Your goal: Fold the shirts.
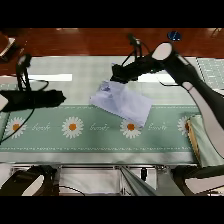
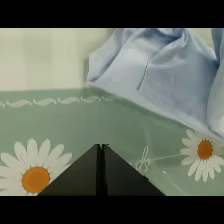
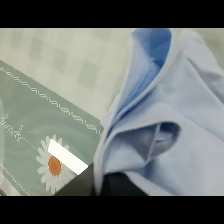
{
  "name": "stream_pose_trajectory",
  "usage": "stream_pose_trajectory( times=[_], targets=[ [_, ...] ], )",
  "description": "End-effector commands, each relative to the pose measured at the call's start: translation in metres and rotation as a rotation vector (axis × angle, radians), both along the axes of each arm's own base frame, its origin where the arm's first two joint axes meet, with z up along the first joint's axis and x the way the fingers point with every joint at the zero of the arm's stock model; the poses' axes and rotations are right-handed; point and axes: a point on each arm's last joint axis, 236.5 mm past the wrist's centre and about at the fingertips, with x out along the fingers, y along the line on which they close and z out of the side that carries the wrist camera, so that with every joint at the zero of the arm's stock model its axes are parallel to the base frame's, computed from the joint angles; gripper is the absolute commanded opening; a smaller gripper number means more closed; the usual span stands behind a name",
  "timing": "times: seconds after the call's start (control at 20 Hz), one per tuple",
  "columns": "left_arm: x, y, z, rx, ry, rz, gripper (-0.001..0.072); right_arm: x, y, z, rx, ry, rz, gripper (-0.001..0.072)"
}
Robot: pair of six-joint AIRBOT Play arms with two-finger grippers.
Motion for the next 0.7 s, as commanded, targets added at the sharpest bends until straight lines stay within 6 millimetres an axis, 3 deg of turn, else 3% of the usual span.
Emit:
stream_pose_trajectory(
  times=[0.0,0.15,0.25,0.35,0.5,0.6,0.65],
  targets=[
    [-0.016,-0.005,-0.039,-0.064,0.04,0.054,0.0027,0.015,0.031,-0.035,0.03,0.064,-0.021,0.0426],
    [-0.014,-0.005,-0.05,-0.067,0.045,0.067,0.0026,0.018,0.013,-0.019,0.046,0.069,-0.032,0.0412],
    [-0.01,-0.005,-0.049,-0.068,0.036,0.073,0.0027,0.011,-0.031,0.009,0.035,0.098,-0.016,0.0411],
    [-0.009,-0.005,-0.049,-0.069,0.029,0.076,0.0027,-0.005,-0.1,0.039,-0.059,0.088,-0.01,0.0411],
    [-0.007,-0.004,-0.047,-0.07,0.019,0.081,0.0027,-0.027,-0.231,0.082,-0.369,-0.037,-0.184,0.0411],
    [-0.002,-0.003,-0.044,-0.073,-0.003,0.092,0.0027,-0.051,-0.296,0.105,-0.479,-0.12,-0.37,0.0411],
    [0.0,-0.003,-0.043,-0.074,-0.012,0.096,0.0027,-0.064,-0.319,0.108,-0.499,-0.158,-0.457,0.0411]
  ],
)
